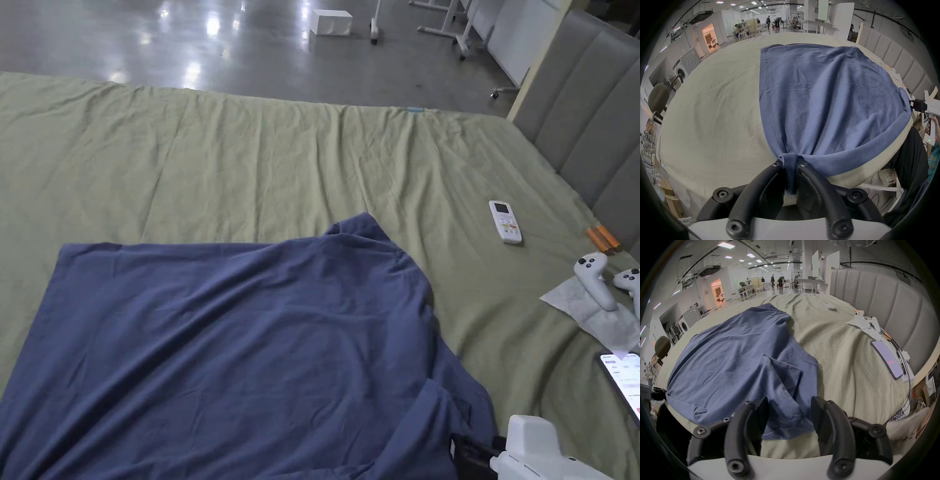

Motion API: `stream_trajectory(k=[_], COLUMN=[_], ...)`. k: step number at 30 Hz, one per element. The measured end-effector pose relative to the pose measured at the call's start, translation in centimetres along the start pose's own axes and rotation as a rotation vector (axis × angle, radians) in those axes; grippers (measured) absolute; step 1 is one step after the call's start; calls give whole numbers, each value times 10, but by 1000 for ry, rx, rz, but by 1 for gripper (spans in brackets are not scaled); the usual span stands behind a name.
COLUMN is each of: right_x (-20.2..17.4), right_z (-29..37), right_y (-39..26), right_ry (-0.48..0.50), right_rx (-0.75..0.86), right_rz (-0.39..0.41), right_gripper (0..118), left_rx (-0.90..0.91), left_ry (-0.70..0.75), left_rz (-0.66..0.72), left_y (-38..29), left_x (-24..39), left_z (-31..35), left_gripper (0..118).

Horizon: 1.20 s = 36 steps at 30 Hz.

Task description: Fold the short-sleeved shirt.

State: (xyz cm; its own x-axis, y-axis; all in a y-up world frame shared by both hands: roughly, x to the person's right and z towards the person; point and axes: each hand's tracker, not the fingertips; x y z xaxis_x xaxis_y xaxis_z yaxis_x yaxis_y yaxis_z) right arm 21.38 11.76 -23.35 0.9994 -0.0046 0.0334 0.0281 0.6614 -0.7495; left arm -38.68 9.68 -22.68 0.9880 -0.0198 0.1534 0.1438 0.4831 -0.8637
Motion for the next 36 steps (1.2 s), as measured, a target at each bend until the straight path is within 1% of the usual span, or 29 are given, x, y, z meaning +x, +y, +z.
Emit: stream_trajectory(k=[1,2,3,4,5,6,9,12,14,16,17,20,22,24,27,30,33,34,36], right_x=[1,1,1,0,-1,-5,-6,-3,2,11,15,26,24,25,22,26,29,29,26], right_z=[-3,-6,-7,-7,-6,-2,5,10,21,32,37,48,59,67,71,65,57,54,41], right_y=[0,-1,-3,-5,-7,-8,-15,-22,-23,-25,-27,-32,-31,-33,-31,-21,2,15,40], right_ry=[8,15,17,8,-4,-10,17,24,40,69,80,118,133,153,156,157,176,177,155], right_rx=[-10,-20,-25,-27,-26,-26,-22,-6,39,78,96,138,163,185,185,183,209,211,190], right_rz=[11,26,46,70,88,94,92,70,-1,-81,-114,-174,-199,-254,-237,-213,-232,-236,-234], right_gripper=[55,51,43,29,21,19,8,6,5,5,5,5,5,5,5,5,5,5,5], left_rx=[1,2,2,3,4,5,4,5,33,176,211,304,354,400,397,405,418,423,413], left_ry=[-1,-3,-3,-3,-2,-1,3,6,14,-2,-1,-20,-78,-102,-74,-87,-94,-98,-115], left_rz=[3,7,11,14,14,13,12,9,-21,-96,-80,5,61,88,70,86,101,115,218], left_y=[0,-1,-1,-2,-2,-3,-1,1,-2,-14,-19,-35,-39,-42,-42,-34,-16,-7,19], left_x=[-1,-1,-3,-4,-4,-4,1,6,9,10,9,-9,-16,-22,-27,-34,-37,-41,-48], left_z=[0,0,-1,-1,-1,-1,1,6,10,27,35,51,66,78,85,84,76,73,71], left_gripper=[12,12,12,12,12,13,13,13,13,13,12,12,12,12,12,12,12,12,12])
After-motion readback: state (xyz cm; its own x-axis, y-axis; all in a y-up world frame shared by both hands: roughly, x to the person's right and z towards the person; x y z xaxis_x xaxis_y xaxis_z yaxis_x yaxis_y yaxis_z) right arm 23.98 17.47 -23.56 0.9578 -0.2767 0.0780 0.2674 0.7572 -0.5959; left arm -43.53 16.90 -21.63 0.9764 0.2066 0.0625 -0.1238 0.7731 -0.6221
